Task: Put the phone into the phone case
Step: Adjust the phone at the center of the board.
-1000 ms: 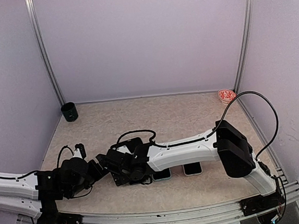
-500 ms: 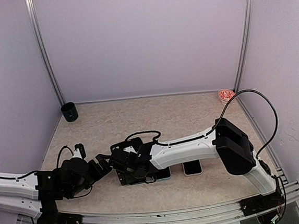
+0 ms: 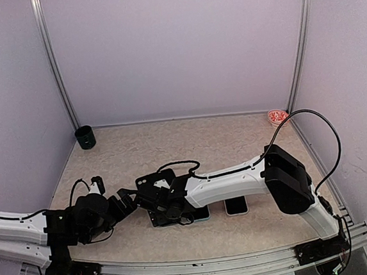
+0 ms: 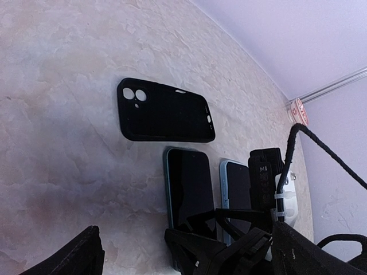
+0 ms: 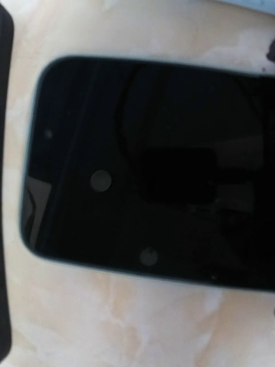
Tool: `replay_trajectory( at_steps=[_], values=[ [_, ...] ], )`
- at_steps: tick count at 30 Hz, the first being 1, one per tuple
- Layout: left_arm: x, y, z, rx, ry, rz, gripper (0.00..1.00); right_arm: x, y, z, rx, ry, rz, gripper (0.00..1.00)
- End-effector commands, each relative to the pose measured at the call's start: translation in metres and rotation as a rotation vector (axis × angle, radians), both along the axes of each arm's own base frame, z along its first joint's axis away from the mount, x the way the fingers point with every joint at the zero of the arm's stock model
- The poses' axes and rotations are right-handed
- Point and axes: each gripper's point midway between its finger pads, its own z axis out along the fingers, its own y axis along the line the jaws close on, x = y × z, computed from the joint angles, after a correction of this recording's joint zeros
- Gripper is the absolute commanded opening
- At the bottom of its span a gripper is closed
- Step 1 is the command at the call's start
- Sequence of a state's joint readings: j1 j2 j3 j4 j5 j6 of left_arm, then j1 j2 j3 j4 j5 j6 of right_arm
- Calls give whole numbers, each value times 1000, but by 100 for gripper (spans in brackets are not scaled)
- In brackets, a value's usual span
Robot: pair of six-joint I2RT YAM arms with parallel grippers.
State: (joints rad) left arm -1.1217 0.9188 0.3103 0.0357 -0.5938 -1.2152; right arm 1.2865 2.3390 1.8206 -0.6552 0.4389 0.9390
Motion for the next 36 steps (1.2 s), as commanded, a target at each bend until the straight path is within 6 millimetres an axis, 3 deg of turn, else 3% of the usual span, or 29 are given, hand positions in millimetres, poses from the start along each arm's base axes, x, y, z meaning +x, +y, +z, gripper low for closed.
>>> replay_trajectory(
  at_steps=[1,11,24,36],
  values=[
    [3,2,6,-14,-18,31,99,-6,-7,-16,-42,42,-5,86],
    [3,14,7,-18,-27,73,99,-5,-6,-14,-46,22,45,75],
    [5,19,1,13,-12,87,99,1,-4,12,-8,-85,145,68],
    [16,26,-13,23,21,91,99,-6,9,13,-48,-163,275,63]
  ],
)
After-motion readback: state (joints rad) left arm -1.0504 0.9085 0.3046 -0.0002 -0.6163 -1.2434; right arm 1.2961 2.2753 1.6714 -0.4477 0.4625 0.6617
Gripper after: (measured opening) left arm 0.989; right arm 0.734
